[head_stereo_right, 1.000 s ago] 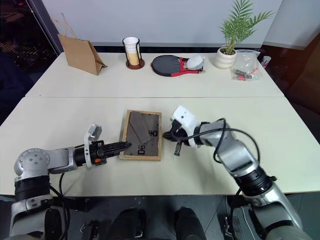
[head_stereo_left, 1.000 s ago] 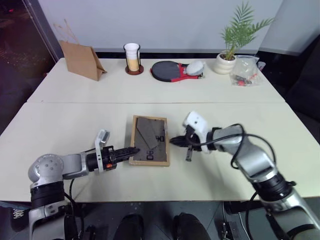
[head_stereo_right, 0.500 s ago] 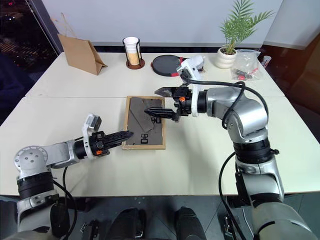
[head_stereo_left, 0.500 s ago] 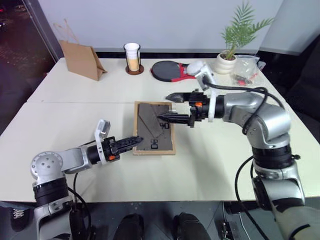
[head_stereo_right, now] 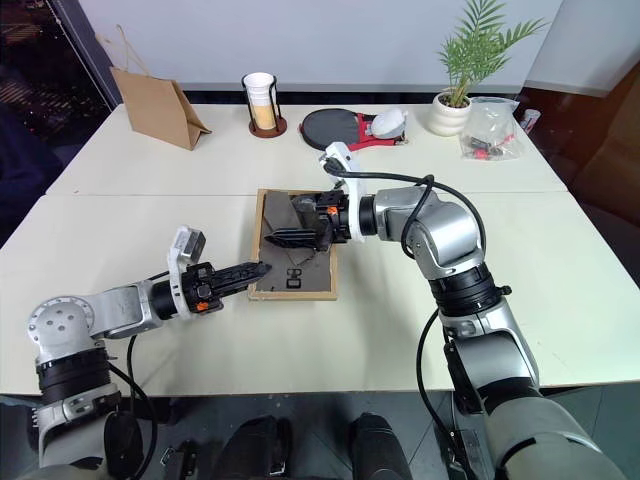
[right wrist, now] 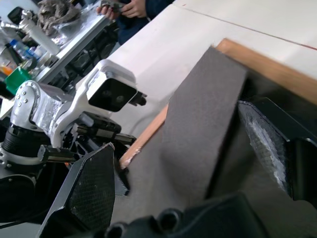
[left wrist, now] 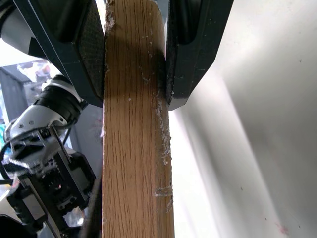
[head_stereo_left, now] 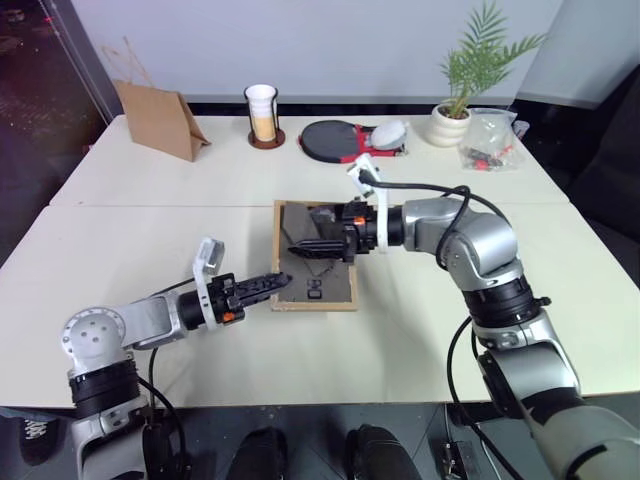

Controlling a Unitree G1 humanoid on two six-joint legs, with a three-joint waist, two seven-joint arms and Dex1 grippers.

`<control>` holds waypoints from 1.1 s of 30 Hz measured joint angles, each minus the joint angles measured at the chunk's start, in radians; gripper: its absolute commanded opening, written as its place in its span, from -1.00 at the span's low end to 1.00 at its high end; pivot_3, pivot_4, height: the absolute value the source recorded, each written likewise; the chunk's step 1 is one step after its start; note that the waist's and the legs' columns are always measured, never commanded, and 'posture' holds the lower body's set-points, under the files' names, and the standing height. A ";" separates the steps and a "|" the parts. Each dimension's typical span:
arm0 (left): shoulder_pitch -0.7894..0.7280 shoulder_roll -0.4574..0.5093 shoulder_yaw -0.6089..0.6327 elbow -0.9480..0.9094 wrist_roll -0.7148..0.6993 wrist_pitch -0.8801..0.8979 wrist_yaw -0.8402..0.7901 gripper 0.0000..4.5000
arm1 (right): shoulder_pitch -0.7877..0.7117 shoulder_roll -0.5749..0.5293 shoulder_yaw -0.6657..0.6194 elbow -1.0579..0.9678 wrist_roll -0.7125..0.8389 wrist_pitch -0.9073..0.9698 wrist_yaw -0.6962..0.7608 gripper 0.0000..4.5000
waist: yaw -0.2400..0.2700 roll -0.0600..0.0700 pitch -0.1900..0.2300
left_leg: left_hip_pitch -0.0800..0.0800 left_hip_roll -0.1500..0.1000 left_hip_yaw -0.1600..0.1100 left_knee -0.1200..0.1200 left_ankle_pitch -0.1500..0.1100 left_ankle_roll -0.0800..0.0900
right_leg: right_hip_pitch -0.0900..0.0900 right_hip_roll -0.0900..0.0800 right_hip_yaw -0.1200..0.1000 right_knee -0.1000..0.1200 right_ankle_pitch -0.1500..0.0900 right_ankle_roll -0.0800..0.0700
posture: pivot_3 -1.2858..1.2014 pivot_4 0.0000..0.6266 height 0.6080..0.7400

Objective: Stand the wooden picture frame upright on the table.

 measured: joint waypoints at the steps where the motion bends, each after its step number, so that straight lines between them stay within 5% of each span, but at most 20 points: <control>1: 0.000 -0.002 -0.001 0.000 -0.011 -0.006 0.011 -0.54 | 0.000 0.000 0.003 -0.010 0.004 0.004 -0.001 0.98 | 0.000 0.000 0.000 | 0.000 0.000 0.000 0.000 0.000 0.000 | 0.000 0.000 0.000 0.000 0.000 0.000 | 0.03 -0.52 1.00; 22: 0.033 0.066 -0.098 0.031 -0.125 -0.149 0.090 -0.54 | 0.058 -0.176 -0.129 -0.317 0.163 0.208 -0.111 0.98 | 0.002 0.000 0.000 | -0.001 -0.001 0.002 -0.009 0.001 -0.001 | -0.004 -0.001 0.001 -0.006 0.000 -0.001 | 0.03 -0.52 1.00; 26: 0.041 0.098 -0.110 0.031 -0.186 -0.155 0.094 -0.54 | 0.084 -0.375 -0.046 -0.273 -0.021 -0.052 -0.060 0.98 | 0.006 0.000 0.000 | -0.003 -0.002 0.002 -0.009 0.000 -0.001 | -0.004 -0.002 0.001 -0.008 -0.001 -0.002 | 0.03 -0.52 1.00; 30: 0.076 0.127 -0.126 0.028 -0.287 -0.181 0.125 -0.54 | 0.116 -0.465 0.010 -0.093 -0.308 -0.559 -0.073 0.98 | -0.003 0.000 0.000 | -0.002 -0.001 0.005 -0.009 0.000 0.000 | -0.004 0.000 0.003 -0.008 0.000 0.000 | 0.03 -0.52 1.00; 33: 0.116 0.151 -0.165 0.011 -0.374 -0.208 0.159 -0.54 | 0.121 -0.465 0.080 0.080 -0.571 -1.066 -0.233 0.98 | -0.006 0.000 0.000 | -0.001 0.000 0.006 -0.010 0.001 -0.001 | -0.006 0.002 0.004 -0.007 0.000 0.000 | 0.03 -0.52 1.00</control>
